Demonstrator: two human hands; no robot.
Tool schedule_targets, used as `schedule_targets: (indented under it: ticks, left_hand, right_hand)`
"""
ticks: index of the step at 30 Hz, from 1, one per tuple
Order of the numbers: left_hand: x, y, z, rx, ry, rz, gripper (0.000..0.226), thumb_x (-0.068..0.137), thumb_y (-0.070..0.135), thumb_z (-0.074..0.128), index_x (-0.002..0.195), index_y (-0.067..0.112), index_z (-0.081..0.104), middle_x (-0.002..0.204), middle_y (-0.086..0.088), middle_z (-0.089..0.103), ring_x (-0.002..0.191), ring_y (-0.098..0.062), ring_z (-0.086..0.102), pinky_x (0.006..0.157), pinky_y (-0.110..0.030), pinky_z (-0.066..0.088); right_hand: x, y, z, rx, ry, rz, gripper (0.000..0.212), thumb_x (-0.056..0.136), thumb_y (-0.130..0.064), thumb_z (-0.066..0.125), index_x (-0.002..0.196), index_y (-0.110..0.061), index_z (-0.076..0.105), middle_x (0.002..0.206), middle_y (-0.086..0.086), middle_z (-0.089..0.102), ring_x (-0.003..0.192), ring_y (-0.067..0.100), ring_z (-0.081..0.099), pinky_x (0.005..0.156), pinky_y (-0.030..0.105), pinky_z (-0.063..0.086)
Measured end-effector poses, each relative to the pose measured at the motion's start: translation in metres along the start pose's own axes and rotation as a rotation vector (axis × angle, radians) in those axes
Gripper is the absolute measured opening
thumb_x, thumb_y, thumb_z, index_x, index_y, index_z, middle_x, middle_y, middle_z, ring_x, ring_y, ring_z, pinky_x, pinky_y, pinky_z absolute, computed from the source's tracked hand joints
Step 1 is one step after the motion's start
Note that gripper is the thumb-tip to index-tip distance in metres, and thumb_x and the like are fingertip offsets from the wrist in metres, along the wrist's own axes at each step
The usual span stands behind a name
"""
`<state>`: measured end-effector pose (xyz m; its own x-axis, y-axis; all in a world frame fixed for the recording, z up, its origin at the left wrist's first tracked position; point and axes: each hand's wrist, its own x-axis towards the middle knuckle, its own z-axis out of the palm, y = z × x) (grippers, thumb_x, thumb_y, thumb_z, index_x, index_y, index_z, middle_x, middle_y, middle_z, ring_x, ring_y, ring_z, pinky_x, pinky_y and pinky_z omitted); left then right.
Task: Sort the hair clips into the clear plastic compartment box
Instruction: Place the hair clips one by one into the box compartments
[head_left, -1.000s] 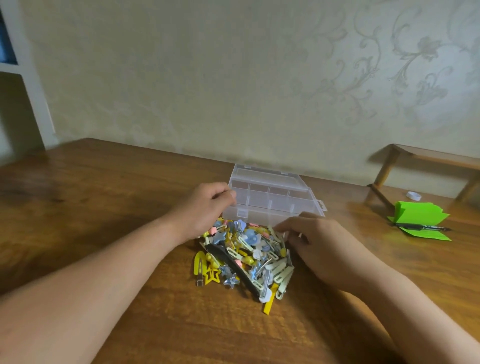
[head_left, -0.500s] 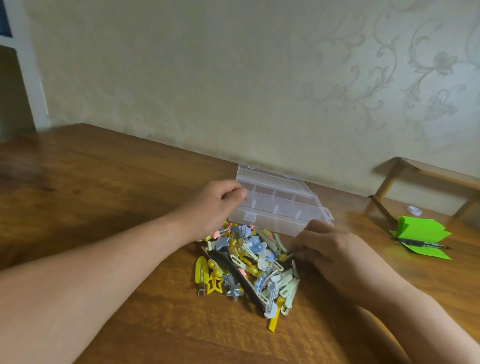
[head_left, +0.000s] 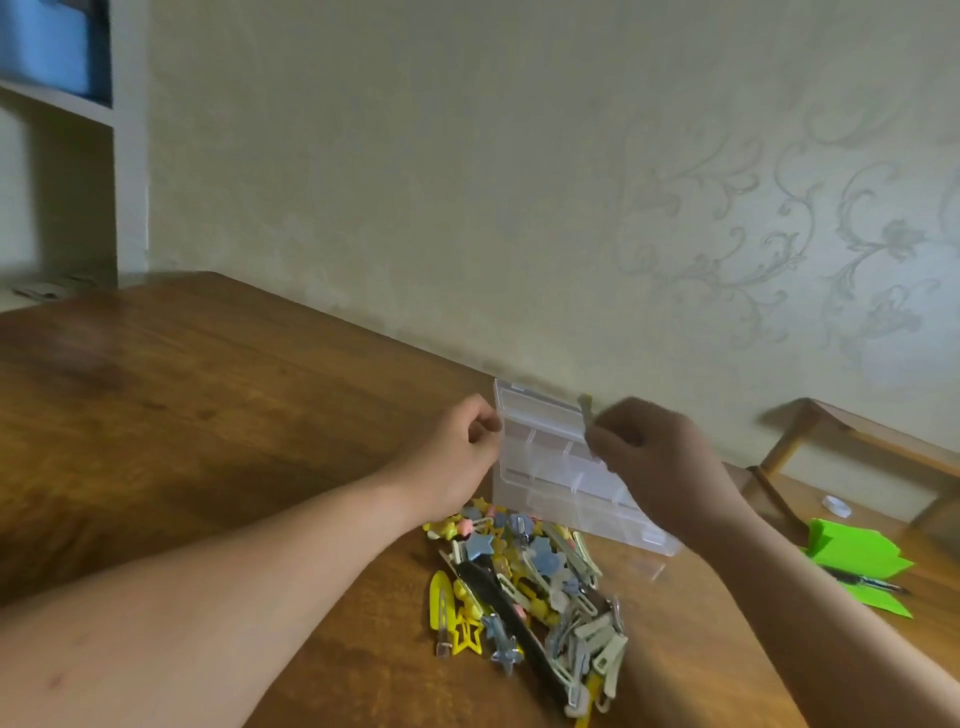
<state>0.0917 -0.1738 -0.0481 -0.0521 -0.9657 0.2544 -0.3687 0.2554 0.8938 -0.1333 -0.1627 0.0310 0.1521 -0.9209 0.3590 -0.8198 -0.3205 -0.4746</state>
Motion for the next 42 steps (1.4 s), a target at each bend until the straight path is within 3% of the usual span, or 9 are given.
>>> schedule_targets:
  ticks: [3,8,14,21,24,27,32,37,42]
  left_hand:
    - [-0.001,0.001,-0.002,-0.015,0.014,-0.006,0.009,0.109,0.036,0.055,0.116,0.035,0.061,0.107,0.013,0.066,0.098,-0.008,0.064,0.088,-0.034,0.056]
    - [0.003,0.001,0.0,0.089,-0.04,-0.033,0.027,0.103,0.046,0.065,0.126,0.034,0.058,0.107,0.01,0.063,0.092,-0.01,0.065,0.075,-0.031,0.055]
    - [0.005,-0.002,-0.001,0.105,-0.044,-0.03,0.026,0.103,0.043,0.065,0.126,0.033,0.058,0.111,0.008,0.062,0.094,-0.011,0.066,0.081,-0.035,0.06]
    - [0.001,0.0,-0.001,0.101,-0.075,0.032,0.02,0.109,0.034,0.056,0.126,0.033,0.066,0.115,0.009,0.068,0.099,-0.01,0.067,0.08,-0.028,0.057]
    - [0.0,0.002,0.0,0.082,-0.087,0.034,0.022,0.111,0.033,0.052,0.124,0.031,0.069,0.119,0.01,0.068,0.101,-0.014,0.07,0.066,-0.018,0.059]
    - [-0.001,0.002,0.001,0.078,-0.089,0.046,0.022,0.111,0.038,0.054,0.12,0.028,0.07,0.114,0.009,0.067,0.101,-0.015,0.066,0.064,-0.02,0.053]
    - [-0.005,0.004,0.002,0.04,-0.121,0.005,0.021,0.109,0.042,0.057,0.119,0.03,0.07,0.116,0.007,0.061,0.099,-0.02,0.068,0.057,-0.031,0.06]
    - [-0.007,0.006,0.003,0.049,-0.109,-0.009,0.02,0.11,0.036,0.056,0.12,0.027,0.071,0.118,0.004,0.059,0.097,-0.018,0.064,0.05,-0.024,0.057]
    - [-0.008,0.005,0.004,0.047,-0.117,-0.008,0.021,0.11,0.036,0.055,0.122,0.028,0.07,0.12,0.005,0.059,0.102,-0.017,0.062,0.049,-0.021,0.056]
  right_hand:
    - [0.054,-0.013,0.016,-0.009,-0.086,0.113,0.012,0.089,-0.023,0.072,0.079,-0.024,0.077,0.076,-0.001,0.077,0.07,0.02,0.072,0.056,0.025,0.05]
    - [0.092,-0.011,0.046,-0.121,-0.289,0.228,0.015,0.079,-0.02,0.075,0.068,-0.011,0.08,0.073,0.01,0.078,0.061,0.019,0.064,0.056,0.026,0.05]
    - [0.1,-0.01,0.065,-0.218,-0.292,0.284,0.018,0.063,-0.023,0.071,0.054,-0.011,0.06,0.05,0.005,0.053,0.052,0.024,0.047,0.057,0.031,0.039]
    - [0.09,-0.011,0.07,-0.199,-0.266,0.289,0.04,0.084,-0.041,0.077,0.065,-0.006,0.07,0.056,0.006,0.066,0.051,0.02,0.055,0.055,0.028,0.046]
    - [0.07,-0.014,0.051,-0.139,-0.115,0.202,0.034,0.088,-0.04,0.07,0.078,-0.009,0.079,0.074,0.01,0.077,0.058,0.025,0.062,0.061,0.039,0.057]
    - [0.025,-0.019,0.02,-0.06,-0.013,0.1,0.023,0.094,-0.037,0.069,0.079,-0.021,0.077,0.071,0.0,0.074,0.057,0.014,0.062,0.056,0.031,0.048]
    - [-0.037,-0.017,-0.001,-0.12,-0.242,0.074,0.021,0.094,-0.049,0.072,0.082,-0.032,0.075,0.076,-0.015,0.075,0.064,0.005,0.069,0.065,0.026,0.056]
    - [-0.045,-0.012,0.006,-0.264,-0.345,0.05,0.019,0.092,-0.051,0.072,0.087,-0.033,0.072,0.086,-0.012,0.072,0.077,0.005,0.068,0.073,0.03,0.062]
    - [-0.046,-0.007,0.015,-0.29,-0.355,0.059,0.012,0.094,-0.042,0.071,0.087,-0.032,0.073,0.082,-0.012,0.074,0.072,0.004,0.069,0.063,0.022,0.058]
